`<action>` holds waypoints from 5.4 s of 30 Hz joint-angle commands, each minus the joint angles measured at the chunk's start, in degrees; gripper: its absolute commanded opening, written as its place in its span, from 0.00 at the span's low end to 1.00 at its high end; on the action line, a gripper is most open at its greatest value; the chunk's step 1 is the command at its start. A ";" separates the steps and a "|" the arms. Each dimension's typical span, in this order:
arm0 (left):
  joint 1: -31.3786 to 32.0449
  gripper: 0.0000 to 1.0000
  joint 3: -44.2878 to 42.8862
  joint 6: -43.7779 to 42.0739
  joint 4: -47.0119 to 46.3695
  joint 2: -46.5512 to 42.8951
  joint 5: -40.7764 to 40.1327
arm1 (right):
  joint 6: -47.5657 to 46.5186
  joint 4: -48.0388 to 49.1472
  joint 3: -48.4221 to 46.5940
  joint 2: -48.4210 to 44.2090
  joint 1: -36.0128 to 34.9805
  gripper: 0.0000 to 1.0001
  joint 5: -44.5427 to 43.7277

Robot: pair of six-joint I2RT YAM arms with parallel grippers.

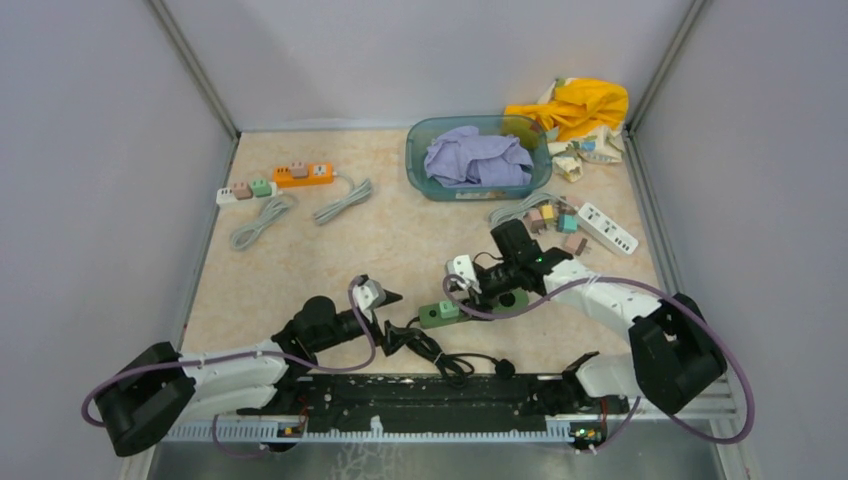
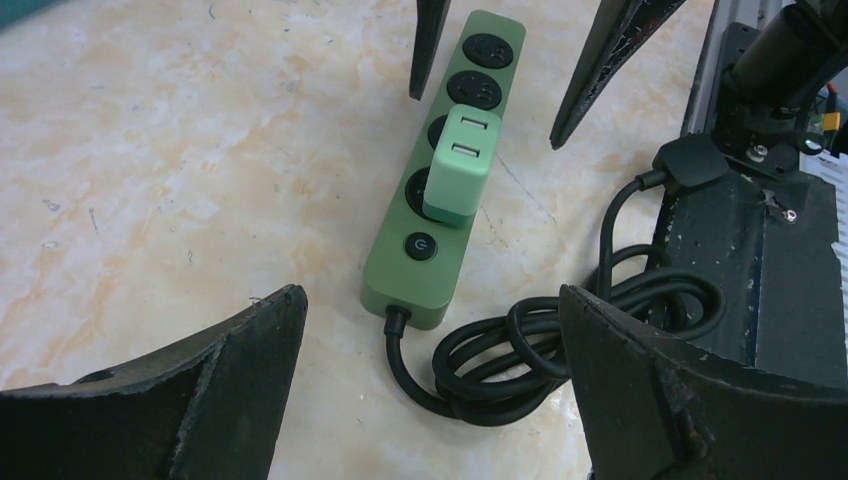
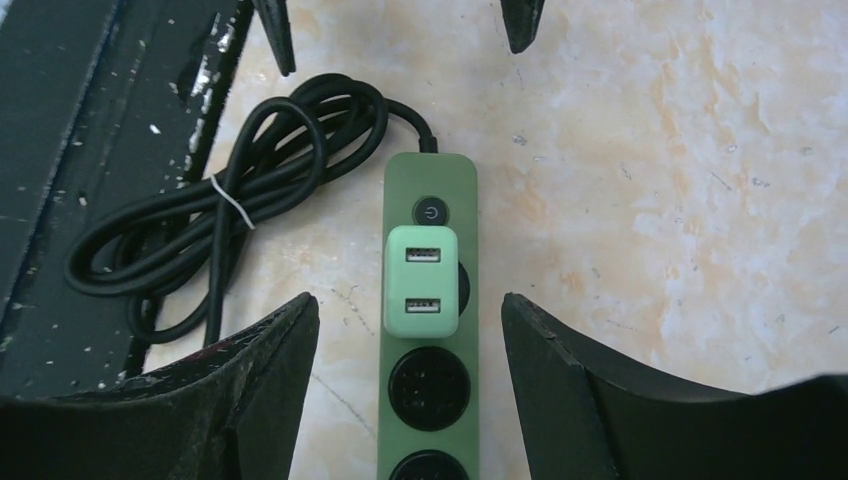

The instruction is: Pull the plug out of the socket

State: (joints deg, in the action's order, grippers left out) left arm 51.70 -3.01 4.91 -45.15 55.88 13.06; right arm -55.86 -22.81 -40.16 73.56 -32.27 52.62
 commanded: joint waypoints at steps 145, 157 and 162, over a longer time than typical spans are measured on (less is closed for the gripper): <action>1.48 0.02 -15.87 -15.38 -12.29 47.87 8.98 | 7.76 11.31 -2.21 3.39 -1.40 0.00 -10.26; 1.55 0.02 -16.60 -14.80 -12.09 48.02 9.20 | 10.14 13.89 -1.09 3.15 -4.98 0.00 -5.42; 1.54 0.02 -16.24 -14.73 -12.02 47.66 8.83 | 16.32 18.99 -1.26 2.78 -3.75 0.00 -13.27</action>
State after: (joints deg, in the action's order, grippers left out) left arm 52.99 -20.29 -10.57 -63.83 101.91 22.11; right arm -45.41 -15.35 -39.79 77.67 -36.34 42.74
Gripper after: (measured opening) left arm 0.557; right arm 0.309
